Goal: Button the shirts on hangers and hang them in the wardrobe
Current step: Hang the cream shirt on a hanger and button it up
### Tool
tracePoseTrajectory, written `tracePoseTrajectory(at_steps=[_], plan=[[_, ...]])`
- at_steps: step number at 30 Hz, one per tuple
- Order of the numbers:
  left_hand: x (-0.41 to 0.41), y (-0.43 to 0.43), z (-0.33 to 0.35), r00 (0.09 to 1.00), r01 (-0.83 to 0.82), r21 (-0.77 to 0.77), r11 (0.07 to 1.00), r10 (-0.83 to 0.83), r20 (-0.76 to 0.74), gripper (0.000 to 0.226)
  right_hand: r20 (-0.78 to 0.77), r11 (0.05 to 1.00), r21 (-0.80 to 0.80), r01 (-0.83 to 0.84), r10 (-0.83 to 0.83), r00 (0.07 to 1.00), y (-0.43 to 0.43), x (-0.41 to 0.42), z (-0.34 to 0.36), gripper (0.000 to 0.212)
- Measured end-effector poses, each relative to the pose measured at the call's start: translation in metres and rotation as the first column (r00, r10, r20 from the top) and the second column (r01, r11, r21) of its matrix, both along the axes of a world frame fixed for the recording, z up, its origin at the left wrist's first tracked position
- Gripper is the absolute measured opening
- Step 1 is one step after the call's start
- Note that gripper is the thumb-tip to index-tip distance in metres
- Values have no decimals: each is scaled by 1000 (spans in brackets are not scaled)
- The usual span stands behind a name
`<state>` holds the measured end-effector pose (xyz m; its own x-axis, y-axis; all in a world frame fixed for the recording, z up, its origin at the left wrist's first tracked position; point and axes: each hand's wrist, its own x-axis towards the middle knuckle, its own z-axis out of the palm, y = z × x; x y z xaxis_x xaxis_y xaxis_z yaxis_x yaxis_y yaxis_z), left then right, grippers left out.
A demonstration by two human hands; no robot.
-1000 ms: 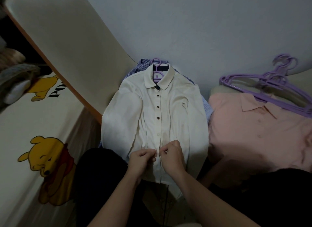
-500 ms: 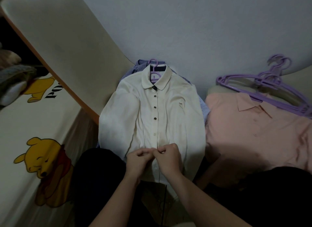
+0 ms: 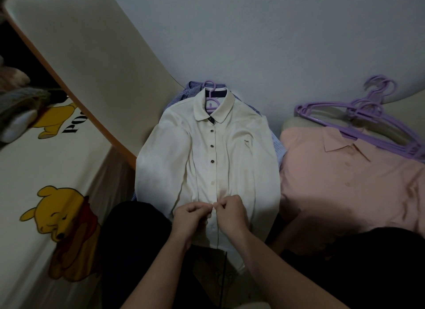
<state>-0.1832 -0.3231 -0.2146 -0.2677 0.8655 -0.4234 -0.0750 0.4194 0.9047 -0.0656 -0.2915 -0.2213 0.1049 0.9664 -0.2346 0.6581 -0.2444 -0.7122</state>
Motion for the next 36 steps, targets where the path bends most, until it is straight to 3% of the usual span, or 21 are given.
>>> tracePoseTrajectory(at_steps=[5,10,13,15,18,21,23,26,28,31,33,36], plan=[[-1,5,-2,999,36,-27,999,-36,-6,11,82,983,81,-165,159,984,-5,5,1,12],[-5,8,-2,989,43,-121,992,-25,145,13,206,916,240,-322,276,939,-3,10,-6,9],[-4,8,-4,999,14,-91,996,-10,44,11,171,914,276,-298,259,951,-4,11,-4,9],[-1,4,-9,989,-5,-46,999,-2,-151,6,141,915,295,-276,244,960,-5,17,-6,10],[11,-9,-20,880,90,-9,996,-84,-468,13,142,914,285,-289,258,956,-10,32,-23,26],[25,-16,-28,646,153,-63,986,-148,-749,32,102,937,219,-273,256,961,-14,45,-34,30],[27,-14,-30,523,157,-95,983,-164,-837,29,166,922,216,-322,290,942,-18,51,-36,30],[28,-13,-33,425,168,-173,970,-230,-876,17,241,857,351,-376,305,921,-27,56,-43,36],[28,-18,-36,372,159,-209,965,-255,-893,15,270,857,350,-378,294,917,-30,56,-45,33],[23,-26,-43,428,132,-244,961,-277,-860,10,321,879,281,-385,292,901,-30,47,-37,23],[18,-30,-46,561,107,-208,972,-232,-795,3,315,869,219,-444,367,875,-30,39,-32,23],[7,-34,-47,736,45,-97,994,-98,-670,13,338,846,159,-509,438,833,-30,28,-30,25]])
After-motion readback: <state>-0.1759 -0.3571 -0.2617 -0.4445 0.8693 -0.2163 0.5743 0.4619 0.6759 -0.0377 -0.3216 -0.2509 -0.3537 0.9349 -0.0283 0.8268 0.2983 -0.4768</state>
